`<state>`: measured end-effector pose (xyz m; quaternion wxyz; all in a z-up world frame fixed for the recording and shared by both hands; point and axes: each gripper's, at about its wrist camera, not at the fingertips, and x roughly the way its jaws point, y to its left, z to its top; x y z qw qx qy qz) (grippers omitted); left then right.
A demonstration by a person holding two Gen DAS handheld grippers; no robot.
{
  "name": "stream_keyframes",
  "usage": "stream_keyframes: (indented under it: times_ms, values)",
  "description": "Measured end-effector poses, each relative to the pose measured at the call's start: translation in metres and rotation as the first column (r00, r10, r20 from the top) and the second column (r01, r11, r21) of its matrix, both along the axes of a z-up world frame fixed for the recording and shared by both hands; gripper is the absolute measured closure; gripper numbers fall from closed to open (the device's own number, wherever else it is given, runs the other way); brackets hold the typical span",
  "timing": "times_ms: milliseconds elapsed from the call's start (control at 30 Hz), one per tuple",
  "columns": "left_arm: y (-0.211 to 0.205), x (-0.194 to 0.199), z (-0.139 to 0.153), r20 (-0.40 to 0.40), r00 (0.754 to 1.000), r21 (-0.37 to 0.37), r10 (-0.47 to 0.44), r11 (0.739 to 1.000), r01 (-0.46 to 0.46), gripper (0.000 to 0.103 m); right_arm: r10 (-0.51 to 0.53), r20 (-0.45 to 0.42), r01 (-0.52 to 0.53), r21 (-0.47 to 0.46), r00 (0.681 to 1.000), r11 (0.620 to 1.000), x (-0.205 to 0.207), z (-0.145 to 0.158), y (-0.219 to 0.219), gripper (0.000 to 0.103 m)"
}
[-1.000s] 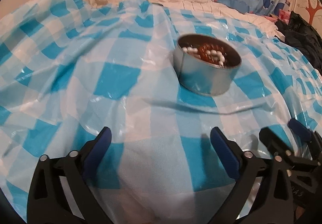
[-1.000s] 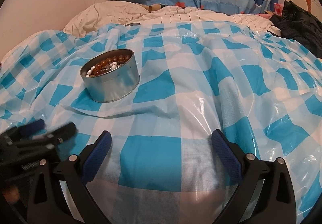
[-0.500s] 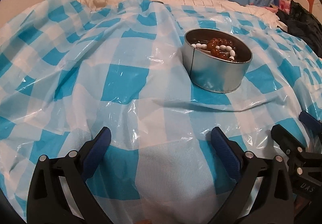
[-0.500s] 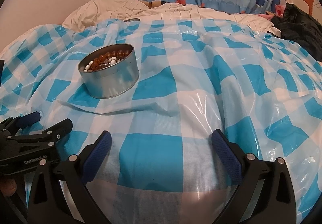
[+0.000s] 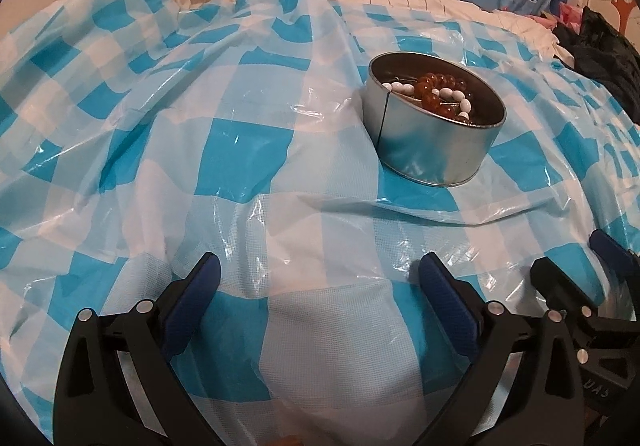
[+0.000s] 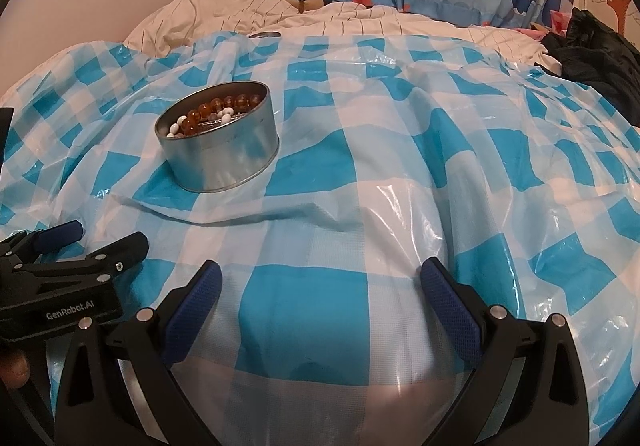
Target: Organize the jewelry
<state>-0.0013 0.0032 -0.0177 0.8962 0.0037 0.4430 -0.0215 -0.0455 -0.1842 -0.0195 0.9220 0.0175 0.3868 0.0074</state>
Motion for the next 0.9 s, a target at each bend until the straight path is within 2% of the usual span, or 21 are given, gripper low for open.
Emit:
stream_keyframes:
  times_ms: [900]
  values:
    - [-0.0015,0.0017,-0.0022,-0.002,1.0,0.005,0.001,1.0,-0.001,0.008,0.001,0.0,-0.001,-0.001,1.0,1.0,0.0006,0.0001,0.0016,0.007]
